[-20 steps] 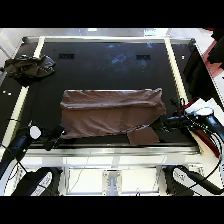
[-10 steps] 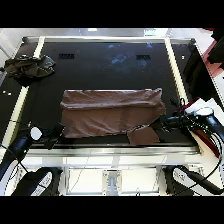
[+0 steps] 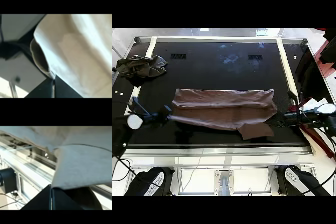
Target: Fold the shirts.
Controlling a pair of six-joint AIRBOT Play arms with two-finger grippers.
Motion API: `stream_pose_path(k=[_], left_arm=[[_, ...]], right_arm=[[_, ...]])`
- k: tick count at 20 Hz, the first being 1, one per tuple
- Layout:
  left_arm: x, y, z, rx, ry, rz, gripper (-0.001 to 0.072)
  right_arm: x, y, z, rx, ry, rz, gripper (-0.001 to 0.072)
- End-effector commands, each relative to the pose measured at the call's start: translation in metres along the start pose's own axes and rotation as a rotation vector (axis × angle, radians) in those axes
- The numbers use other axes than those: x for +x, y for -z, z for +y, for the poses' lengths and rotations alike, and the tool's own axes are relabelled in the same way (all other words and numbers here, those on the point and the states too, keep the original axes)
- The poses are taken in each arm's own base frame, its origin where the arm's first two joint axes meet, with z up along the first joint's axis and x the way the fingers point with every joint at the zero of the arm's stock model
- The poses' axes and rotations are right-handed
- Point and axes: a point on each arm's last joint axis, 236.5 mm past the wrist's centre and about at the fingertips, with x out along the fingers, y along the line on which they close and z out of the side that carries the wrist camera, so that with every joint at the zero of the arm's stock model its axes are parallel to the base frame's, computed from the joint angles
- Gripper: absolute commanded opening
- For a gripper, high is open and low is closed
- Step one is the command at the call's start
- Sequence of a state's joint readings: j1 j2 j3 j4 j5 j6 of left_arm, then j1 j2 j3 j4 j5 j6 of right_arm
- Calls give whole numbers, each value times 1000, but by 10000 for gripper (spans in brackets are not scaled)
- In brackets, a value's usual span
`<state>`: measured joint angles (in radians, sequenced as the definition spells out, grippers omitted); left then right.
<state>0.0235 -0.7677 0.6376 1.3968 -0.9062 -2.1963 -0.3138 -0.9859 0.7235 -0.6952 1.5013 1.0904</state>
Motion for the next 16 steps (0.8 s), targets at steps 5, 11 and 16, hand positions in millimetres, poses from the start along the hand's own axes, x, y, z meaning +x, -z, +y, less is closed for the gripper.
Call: stream_pose_path(k=[5,11,16], left_arm=[[-53,-63,-49,190,98,-221,12],[-10,-110,-74,260,95,-278,10],[48,-131,-103,356,66,-201,10]], right_arm=[[-34,-38,13,-54,114,-146,30],[-46,-111,-17,-16,186,-400,28],[-29,-177,-21,-82,210,-420,29]])
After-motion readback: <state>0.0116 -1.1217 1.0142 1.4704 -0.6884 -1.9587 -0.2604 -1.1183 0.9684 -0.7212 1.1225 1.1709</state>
